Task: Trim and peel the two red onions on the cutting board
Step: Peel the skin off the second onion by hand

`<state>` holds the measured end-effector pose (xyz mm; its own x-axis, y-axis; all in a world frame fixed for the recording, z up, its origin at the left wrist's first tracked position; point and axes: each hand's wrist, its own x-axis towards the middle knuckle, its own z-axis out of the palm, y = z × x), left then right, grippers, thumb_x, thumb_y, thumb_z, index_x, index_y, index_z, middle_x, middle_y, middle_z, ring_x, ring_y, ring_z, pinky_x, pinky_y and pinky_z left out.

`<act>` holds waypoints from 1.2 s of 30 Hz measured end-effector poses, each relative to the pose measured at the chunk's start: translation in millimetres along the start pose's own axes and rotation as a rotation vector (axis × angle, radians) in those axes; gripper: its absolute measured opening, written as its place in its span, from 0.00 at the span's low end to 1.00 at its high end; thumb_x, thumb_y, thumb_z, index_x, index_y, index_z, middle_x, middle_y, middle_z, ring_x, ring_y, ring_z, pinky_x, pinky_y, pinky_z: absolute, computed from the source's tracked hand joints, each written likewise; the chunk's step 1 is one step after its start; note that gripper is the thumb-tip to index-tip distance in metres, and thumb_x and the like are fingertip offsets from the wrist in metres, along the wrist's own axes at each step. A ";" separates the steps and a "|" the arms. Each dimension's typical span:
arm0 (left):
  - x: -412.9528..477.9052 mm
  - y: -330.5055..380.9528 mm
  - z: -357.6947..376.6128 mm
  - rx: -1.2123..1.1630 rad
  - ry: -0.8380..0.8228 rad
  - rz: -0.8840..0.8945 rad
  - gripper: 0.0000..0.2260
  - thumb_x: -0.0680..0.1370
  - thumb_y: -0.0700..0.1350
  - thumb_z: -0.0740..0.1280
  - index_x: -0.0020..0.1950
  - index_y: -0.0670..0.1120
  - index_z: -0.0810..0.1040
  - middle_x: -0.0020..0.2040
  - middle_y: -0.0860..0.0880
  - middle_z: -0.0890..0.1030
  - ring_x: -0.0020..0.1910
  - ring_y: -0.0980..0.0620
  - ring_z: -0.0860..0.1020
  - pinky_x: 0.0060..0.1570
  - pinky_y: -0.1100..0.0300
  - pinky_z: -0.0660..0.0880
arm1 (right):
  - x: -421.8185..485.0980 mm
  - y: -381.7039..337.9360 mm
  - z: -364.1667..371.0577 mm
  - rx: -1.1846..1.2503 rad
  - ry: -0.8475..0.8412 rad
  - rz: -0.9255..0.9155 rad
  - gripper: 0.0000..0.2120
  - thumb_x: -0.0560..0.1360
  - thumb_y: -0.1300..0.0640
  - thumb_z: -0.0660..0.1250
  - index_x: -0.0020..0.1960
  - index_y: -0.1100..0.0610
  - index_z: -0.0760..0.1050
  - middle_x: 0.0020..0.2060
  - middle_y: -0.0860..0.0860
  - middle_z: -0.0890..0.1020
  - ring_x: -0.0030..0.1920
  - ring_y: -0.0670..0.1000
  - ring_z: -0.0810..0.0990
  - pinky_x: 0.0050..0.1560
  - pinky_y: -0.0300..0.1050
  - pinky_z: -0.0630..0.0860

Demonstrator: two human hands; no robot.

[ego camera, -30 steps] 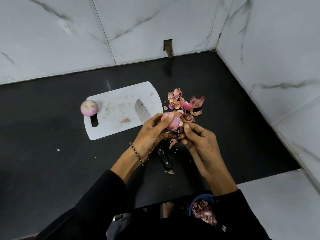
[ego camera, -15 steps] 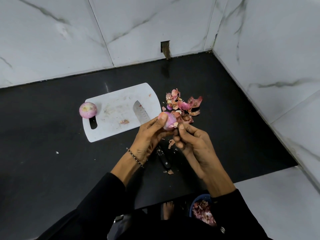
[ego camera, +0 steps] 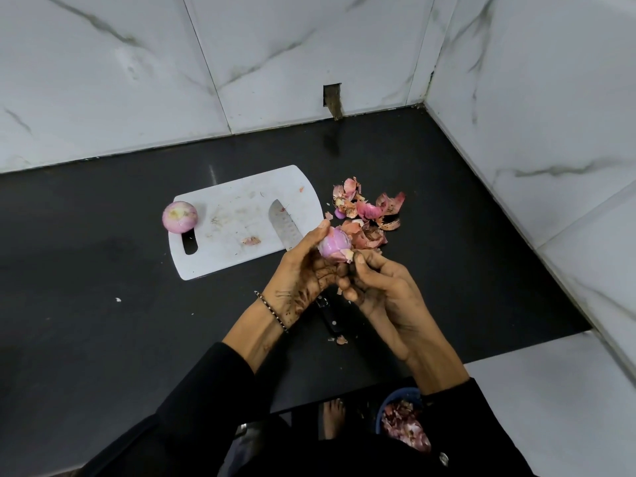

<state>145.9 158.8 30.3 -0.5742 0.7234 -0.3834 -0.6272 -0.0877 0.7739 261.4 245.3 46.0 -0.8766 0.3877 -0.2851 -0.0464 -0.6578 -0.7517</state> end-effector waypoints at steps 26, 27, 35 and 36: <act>3.6 -1.8 2.6 0.196 0.108 0.046 0.09 0.74 0.48 0.74 0.45 0.42 0.84 0.37 0.47 0.83 0.29 0.55 0.76 0.30 0.64 0.74 | 9.6 10.4 -1.8 0.085 0.048 0.019 0.08 0.83 0.64 0.59 0.55 0.63 0.76 0.47 0.60 0.82 0.43 0.53 0.80 0.39 0.41 0.77; 4.0 -2.0 3.4 0.173 0.126 0.029 0.10 0.74 0.50 0.74 0.44 0.42 0.84 0.34 0.48 0.82 0.26 0.55 0.73 0.28 0.64 0.73 | 10.0 10.7 -1.0 0.082 0.037 0.018 0.08 0.83 0.64 0.58 0.55 0.63 0.76 0.47 0.60 0.82 0.44 0.53 0.80 0.40 0.41 0.77; 2.1 8.4 14.8 -0.117 0.079 -0.140 0.20 0.79 0.53 0.67 0.64 0.40 0.77 0.49 0.40 0.84 0.35 0.48 0.84 0.29 0.62 0.77 | 8.0 9.2 -0.4 0.056 -0.058 0.021 0.08 0.80 0.64 0.59 0.52 0.61 0.77 0.47 0.58 0.84 0.44 0.53 0.82 0.42 0.44 0.76; 2.1 9.7 14.4 -0.111 0.075 -0.166 0.21 0.79 0.54 0.66 0.64 0.40 0.77 0.48 0.40 0.84 0.35 0.48 0.84 0.28 0.62 0.77 | 8.3 8.7 -0.2 0.047 -0.071 0.023 0.08 0.79 0.64 0.59 0.53 0.61 0.76 0.47 0.58 0.84 0.45 0.54 0.82 0.42 0.44 0.76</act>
<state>146.2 169.3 44.3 -0.4931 0.6816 -0.5406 -0.7681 -0.0494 0.6384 253.8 243.0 37.0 -0.9093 0.3266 -0.2581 -0.0469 -0.6965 -0.7160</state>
